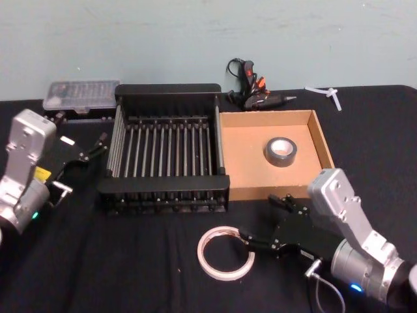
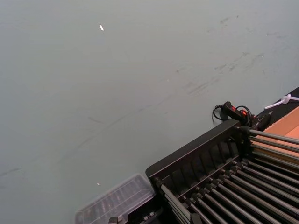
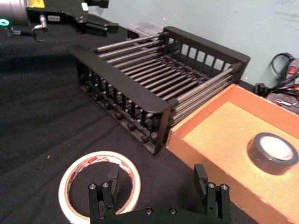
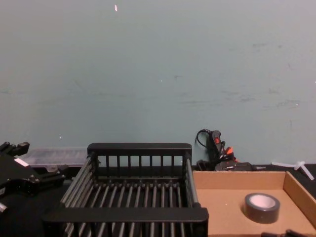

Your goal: Pick up the white tape and place it into the black box , Pick up the silver tape and place it into the brown box.

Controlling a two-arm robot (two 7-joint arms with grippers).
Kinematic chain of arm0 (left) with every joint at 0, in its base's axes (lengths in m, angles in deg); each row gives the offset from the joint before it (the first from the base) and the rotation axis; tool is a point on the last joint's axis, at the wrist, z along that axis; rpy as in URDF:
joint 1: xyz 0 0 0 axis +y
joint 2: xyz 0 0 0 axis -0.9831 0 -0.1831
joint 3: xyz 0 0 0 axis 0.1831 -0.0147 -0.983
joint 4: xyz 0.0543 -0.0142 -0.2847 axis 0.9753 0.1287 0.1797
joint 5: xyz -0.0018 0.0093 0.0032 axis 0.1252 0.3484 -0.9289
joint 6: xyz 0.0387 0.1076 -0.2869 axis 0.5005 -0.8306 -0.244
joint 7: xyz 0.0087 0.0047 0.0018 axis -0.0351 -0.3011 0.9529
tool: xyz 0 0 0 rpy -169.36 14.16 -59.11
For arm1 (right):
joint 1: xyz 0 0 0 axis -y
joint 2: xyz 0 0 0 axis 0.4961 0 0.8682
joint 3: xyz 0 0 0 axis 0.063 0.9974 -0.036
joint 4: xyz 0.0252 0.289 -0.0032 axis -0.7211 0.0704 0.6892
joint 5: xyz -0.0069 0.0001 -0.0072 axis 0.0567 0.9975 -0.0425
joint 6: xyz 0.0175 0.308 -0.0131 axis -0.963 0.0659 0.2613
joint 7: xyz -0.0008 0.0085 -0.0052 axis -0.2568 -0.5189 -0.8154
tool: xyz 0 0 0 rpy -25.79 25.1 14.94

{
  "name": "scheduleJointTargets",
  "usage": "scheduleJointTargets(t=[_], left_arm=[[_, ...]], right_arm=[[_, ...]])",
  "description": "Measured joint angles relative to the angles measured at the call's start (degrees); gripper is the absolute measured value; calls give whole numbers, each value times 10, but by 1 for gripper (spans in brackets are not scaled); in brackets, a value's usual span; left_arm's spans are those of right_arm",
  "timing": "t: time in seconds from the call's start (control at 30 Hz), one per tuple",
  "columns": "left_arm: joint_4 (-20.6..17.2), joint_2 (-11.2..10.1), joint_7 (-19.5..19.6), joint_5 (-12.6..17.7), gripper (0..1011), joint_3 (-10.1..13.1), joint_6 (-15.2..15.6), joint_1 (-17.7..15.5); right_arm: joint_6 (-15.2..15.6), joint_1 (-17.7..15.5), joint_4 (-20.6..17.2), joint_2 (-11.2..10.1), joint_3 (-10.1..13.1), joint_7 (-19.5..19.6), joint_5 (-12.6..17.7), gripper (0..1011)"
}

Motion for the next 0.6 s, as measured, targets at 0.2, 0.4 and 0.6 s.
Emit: scheduleJointTargets(t=[0.2,0.4,0.6], left_arm=[[0,0,0,0,1001,0,0,0],[0,0,0,0,1001,0,0,0],[0,0,0,0,1001,0,0,0]], right_arm=[[-6,4,10,5,-12,0,-15,1002],[-9,12,27,14,-24,-1,-32,1003],[-6,18,41,22,-29,-2,-39,1002]])
